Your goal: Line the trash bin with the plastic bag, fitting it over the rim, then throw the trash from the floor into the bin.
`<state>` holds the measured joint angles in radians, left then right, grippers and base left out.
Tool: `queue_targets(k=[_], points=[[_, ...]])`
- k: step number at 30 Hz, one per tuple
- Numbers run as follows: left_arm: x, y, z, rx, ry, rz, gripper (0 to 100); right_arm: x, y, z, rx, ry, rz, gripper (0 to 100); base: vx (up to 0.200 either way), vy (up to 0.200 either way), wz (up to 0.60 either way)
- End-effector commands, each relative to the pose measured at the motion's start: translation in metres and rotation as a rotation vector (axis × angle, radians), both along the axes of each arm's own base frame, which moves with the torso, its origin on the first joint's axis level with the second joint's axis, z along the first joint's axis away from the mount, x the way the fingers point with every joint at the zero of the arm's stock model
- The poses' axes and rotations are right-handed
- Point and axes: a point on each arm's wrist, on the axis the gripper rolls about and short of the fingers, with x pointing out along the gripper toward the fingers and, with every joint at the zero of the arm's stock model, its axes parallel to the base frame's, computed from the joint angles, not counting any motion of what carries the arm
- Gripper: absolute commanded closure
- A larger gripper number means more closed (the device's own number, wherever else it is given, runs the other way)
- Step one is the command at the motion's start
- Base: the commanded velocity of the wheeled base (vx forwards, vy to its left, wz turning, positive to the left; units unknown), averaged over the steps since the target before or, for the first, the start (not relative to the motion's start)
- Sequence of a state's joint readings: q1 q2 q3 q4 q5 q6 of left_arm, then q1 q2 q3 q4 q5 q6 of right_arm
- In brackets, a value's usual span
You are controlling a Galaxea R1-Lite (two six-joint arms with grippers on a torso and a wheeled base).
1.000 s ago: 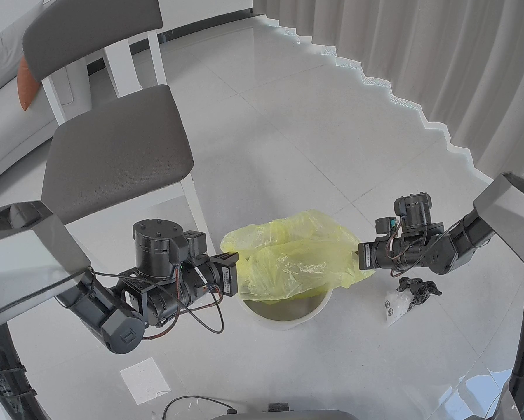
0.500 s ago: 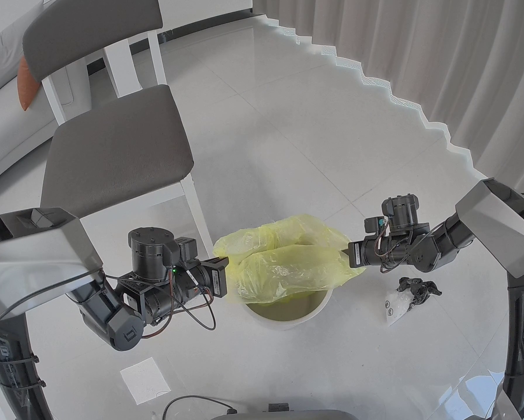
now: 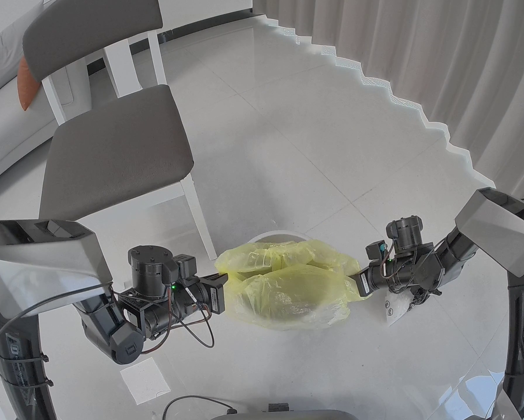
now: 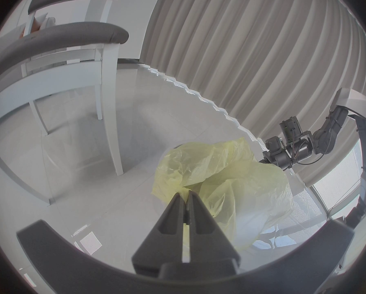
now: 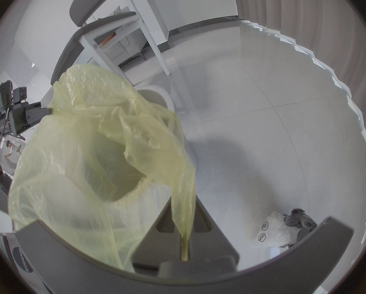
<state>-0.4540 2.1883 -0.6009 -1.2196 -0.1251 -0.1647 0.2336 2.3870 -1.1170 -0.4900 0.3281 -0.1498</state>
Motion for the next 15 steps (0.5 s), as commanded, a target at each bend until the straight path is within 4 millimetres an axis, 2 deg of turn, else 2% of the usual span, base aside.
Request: queue_targets(k=[1,5,8,14,15], points=[[-0.005,0.003,-0.019,0.023,0.047,-0.003,100,-0.012,0.006,-0.017,-0.015,0.030,0.029,100,0.000,0.000,0.00],[0.000,0.003,-0.024,-0.002,-0.004,0.002,100,-0.010,0.007,-0.017,-0.016,0.022,0.033,100,0.000,0.000,0.00],[0.003,0.014,-0.031,0.002,0.003,0.016,100,-0.010,0.006,-0.016,-0.025,0.012,0.043,100,0.000,0.000,0.00],[0.001,0.020,-0.025,-0.015,-0.034,0.020,100,-0.014,0.002,-0.012,-0.042,0.004,0.054,100,0.000,0.000,0.00],[-0.001,0.019,-0.025,-0.018,-0.039,0.014,100,-0.015,0.000,-0.007,-0.048,-0.010,0.059,0,0.000,0.000,0.00]])
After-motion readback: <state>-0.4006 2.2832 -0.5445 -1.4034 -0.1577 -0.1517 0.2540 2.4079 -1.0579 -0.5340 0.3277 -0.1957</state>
